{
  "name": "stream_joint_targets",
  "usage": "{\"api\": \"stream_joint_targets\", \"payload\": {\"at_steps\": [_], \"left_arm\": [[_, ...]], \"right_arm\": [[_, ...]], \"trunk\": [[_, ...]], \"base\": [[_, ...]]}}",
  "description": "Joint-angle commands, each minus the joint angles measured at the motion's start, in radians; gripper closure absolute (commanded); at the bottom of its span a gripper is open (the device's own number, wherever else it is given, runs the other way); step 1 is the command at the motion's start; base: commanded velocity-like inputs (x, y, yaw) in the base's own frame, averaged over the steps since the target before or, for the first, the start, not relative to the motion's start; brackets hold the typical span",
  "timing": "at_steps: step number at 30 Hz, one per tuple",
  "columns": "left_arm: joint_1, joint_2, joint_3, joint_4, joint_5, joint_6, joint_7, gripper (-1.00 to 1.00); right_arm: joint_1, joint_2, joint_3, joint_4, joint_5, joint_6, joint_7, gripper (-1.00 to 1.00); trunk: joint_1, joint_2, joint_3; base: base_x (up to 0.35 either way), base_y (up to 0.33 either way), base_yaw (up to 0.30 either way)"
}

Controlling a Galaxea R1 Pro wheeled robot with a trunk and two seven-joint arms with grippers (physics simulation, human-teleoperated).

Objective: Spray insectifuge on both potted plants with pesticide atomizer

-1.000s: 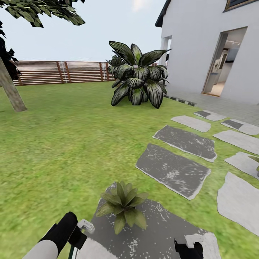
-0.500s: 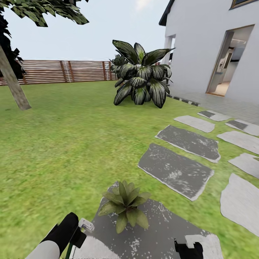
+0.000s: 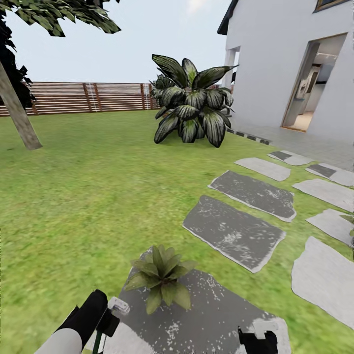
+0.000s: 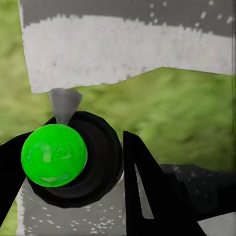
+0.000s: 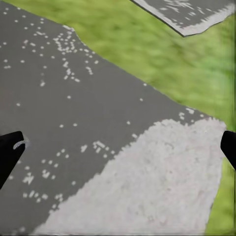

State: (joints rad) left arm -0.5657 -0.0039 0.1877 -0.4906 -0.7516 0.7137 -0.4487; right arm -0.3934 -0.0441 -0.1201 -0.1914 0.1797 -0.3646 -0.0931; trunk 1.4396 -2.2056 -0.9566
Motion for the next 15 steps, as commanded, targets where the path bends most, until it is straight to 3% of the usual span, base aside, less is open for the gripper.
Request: {"api": "stream_joint_targets", "payload": {"at_steps": [1, 10, 15], "left_arm": [[0.0, -0.001, 0.006, -0.002, -0.007, 0.001, -0.009, 1.0], [0.0, -0.003, 0.003, -0.002, -0.002, -0.002, -0.007, 1.0], [0.0, -0.023, -0.002, -0.002, -0.002, -0.003, 0.01, 1.0]], "right_arm": [[-0.001, 0.0, -0.007, 0.001, 0.011, -0.003, -0.002, -1.0], [-0.001, 0.001, -0.007, 0.001, 0.011, -0.003, -0.002, -1.0], [-0.001, 0.001, -0.007, 0.001, 0.011, -0.003, -0.002, -1.0]], "trunk": [[-0.001, 0.0, -0.001], [-0.001, 0.0, -0.001], [-0.001, 0.0, -0.001]], "base": [[-0.248, -0.131, 0.004], [-0.05, -0.029, 0.149], [0.177, -0.117, 0.02]]}}
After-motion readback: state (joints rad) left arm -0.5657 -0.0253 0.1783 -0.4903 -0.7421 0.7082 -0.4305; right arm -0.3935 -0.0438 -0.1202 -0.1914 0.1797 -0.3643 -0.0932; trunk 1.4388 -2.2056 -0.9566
